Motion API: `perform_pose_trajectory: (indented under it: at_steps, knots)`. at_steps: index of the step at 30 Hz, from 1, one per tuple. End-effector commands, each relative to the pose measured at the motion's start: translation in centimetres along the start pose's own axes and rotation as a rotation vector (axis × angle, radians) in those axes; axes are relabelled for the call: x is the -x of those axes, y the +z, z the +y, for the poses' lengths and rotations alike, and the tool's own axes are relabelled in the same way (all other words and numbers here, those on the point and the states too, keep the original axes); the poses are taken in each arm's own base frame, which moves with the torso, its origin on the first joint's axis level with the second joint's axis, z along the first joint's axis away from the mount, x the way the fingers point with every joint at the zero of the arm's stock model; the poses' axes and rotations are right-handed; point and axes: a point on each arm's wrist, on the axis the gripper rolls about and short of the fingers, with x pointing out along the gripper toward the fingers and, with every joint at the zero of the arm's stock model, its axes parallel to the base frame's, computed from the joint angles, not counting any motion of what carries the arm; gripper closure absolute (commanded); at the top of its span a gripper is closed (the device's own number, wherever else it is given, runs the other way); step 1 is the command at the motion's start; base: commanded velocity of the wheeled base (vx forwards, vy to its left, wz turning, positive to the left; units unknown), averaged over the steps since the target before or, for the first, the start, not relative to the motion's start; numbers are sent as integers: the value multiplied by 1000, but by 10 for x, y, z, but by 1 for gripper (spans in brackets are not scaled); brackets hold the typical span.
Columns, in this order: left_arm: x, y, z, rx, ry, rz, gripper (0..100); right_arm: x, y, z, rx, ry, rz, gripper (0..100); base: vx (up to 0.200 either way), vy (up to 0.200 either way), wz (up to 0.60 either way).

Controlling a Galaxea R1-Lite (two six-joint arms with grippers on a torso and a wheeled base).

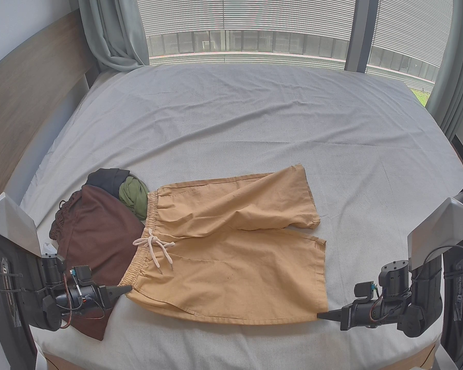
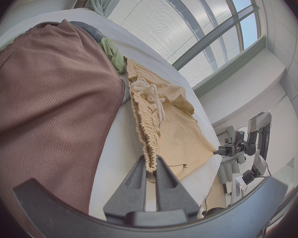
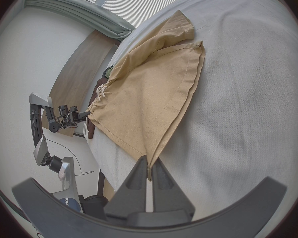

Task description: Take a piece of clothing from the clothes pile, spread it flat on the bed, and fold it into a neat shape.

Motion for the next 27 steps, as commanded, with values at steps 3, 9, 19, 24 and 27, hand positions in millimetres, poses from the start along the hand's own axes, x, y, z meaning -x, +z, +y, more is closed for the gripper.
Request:
perform_pose_trajectory:
  at_steps: [3,9,19,24,27]
  knots:
    - [6,-5,1,-8,13,10,100,4,-4,0,-8,-7,15,100,0,0,0]
    - [9,-12,-6,-13,-25,42,100,9,-8,0,-18,-13,28,100,0,0,0]
    - [11,-21,-14,-29,-36,83,100,15,-13,-1,-4,-24,48,100,0,0,0]
    - [15,-27,-15,-44,-34,102,100,17,-16,0,-10,-25,58,100,0,0,0]
    - [17,-31,-15,-49,-27,112,100,18,-17,1,-11,-24,62,100,0,0,0]
